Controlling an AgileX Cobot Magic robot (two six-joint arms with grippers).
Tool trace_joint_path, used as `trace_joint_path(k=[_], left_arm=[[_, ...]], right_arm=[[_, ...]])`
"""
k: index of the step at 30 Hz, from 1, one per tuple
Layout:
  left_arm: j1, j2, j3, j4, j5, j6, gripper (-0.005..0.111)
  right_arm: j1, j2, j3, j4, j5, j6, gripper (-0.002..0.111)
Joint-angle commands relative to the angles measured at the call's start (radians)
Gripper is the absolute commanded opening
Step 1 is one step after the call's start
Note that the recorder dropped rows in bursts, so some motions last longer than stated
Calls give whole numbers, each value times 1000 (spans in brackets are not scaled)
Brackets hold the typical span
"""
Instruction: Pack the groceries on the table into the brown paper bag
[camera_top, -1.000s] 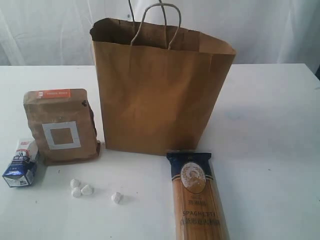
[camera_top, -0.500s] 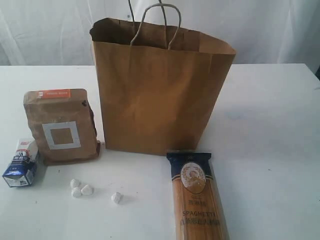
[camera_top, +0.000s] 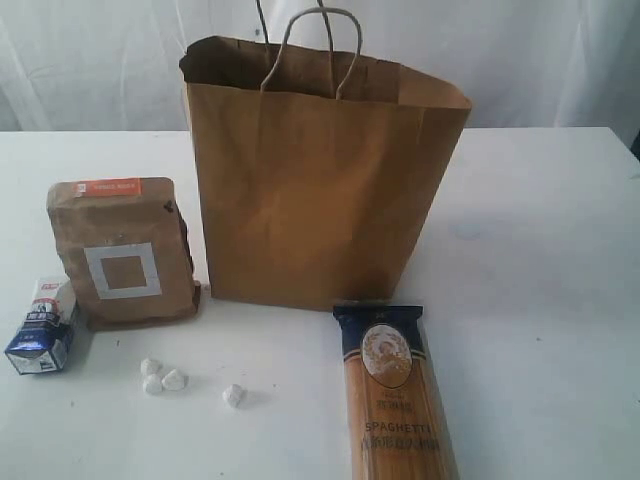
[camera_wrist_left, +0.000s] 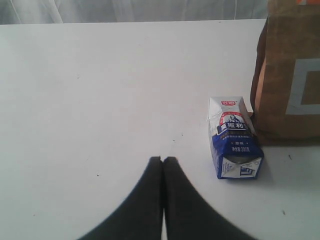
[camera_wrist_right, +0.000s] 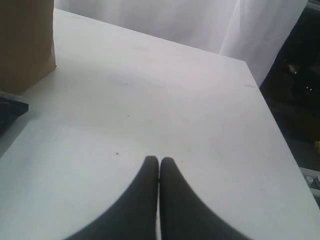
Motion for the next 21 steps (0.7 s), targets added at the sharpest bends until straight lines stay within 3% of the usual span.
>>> trace_joint_path(k=[1,4,7,10,12,15,17,21], left_arm=[[-6,-4,4,-1,-1,-1,0],[-6,-4,4,-61,-48,-45,0],[-6,-4,4,-198,-195,-183,0],[-6,-4,4,-204,-454,-214,0],[-6,-4,4,-204,-700,-220,0],[-6,3,-7,-251,-985,-158,0],[-6,29,-79,-294,-996,-151,0],[-6,131,-293,-295,-864,-131,0]], right_arm=[[-5,-3,1,-2,-2,-8,0],[-5,-3,1,-2,-2,-8,0],[-5,-3,1,-2,-2,-8,0],[-5,-3,1,-2,-2,-8,0],[-5,-3,1,-2,-2,-8,0],[-5,-3,1,-2,-2,-8,0],[-5,-3,1,-2,-2,-8,0],[-5,-3,1,-2,-2,-8,0]])
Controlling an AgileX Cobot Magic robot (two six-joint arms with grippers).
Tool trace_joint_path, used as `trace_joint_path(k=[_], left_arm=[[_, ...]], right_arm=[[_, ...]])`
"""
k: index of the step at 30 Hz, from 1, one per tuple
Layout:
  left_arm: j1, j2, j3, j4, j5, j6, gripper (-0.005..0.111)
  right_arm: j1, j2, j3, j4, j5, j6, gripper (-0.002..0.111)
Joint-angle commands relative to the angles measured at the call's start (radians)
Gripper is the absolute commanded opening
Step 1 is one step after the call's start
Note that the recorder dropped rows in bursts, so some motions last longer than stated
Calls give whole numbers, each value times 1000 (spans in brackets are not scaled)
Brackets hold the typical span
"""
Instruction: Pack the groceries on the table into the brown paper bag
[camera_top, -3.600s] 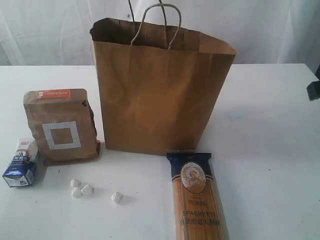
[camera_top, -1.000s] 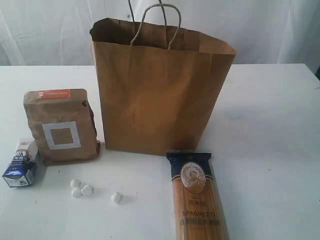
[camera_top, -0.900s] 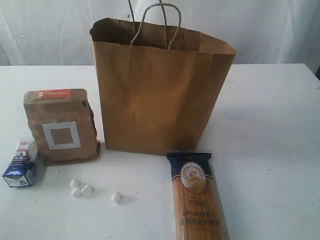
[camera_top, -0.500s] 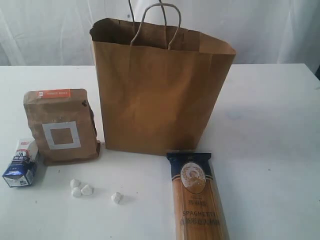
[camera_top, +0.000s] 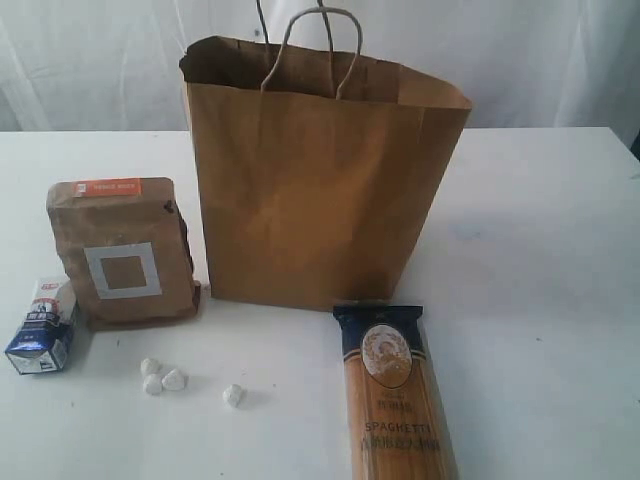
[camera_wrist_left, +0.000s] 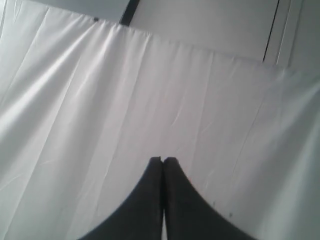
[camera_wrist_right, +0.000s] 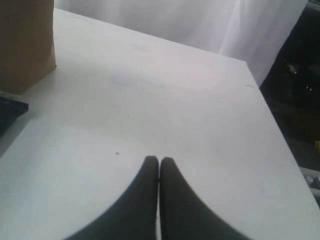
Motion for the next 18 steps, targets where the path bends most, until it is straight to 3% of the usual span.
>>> trace_joint_path(k=[1,4,9,14,18], left_arm=[[-6,129,-240,6,107,79,0],[-6,276,-389,160,297,196,0],[-6,597,-467,349,460,226,0],[-6,878,-467,376,564,269,0],[-6,990,-467,376,618,248,0]], right_arm=[[-5,-3,1,-2,-2,-8,0],[-5,-3,1,-2,-2,-8,0],[-5,-3,1,-2,-2,-8,0],[-5,-3,1,-2,-2,-8,0],[-5,-3,1,-2,-2,-8,0]])
